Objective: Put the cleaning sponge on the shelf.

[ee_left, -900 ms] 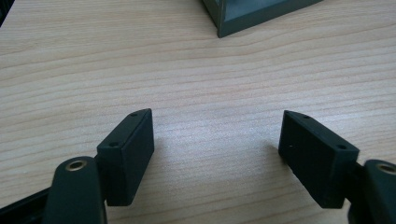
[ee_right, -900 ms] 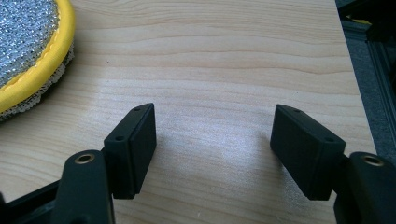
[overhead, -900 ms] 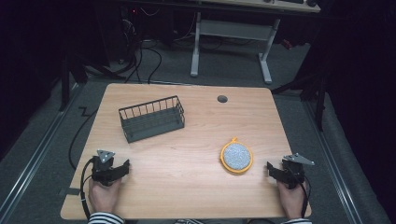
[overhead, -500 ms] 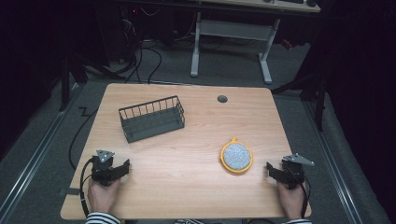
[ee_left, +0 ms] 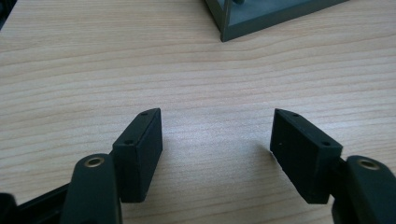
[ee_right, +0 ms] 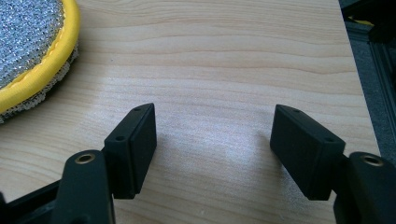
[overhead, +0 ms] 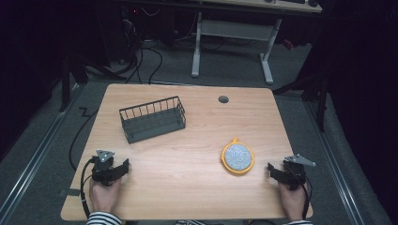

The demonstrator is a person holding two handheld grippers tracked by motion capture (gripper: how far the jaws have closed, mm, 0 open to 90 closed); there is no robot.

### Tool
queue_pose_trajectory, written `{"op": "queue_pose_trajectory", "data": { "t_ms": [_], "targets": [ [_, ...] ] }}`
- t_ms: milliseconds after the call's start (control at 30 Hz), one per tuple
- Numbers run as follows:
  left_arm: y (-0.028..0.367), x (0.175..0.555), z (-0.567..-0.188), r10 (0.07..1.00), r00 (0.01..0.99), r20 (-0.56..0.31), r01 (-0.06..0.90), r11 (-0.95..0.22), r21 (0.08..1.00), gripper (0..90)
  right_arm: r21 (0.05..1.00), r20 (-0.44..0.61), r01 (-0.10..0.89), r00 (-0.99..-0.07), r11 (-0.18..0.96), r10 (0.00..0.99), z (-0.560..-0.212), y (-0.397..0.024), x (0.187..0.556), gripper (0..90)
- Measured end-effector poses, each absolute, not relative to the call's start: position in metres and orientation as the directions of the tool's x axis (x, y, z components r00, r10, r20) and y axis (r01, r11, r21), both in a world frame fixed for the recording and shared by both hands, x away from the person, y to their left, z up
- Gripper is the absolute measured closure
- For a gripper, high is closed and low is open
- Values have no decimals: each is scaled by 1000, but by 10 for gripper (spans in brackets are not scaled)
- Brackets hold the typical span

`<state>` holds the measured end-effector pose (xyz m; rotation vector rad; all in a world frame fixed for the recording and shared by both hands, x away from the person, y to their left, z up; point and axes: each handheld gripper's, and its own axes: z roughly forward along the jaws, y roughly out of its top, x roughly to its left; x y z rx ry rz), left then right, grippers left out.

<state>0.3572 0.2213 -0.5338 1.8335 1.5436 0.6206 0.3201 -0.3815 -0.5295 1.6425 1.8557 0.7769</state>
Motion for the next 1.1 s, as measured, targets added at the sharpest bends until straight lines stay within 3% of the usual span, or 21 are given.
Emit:
{"op": "queue_pose_trajectory", "data": {
  "t_ms": [533,1100],
  "targets": [
    [222,358,-486,957,263,-122,632,-76,771,396,726,-17,681,-122,96,992,-530,-381,320,321],
    [219,390,-420,962,250,-110,612,-69,788,397,727,-21,679,-135,108,991,-530,-381,320,321]
  ]
}}
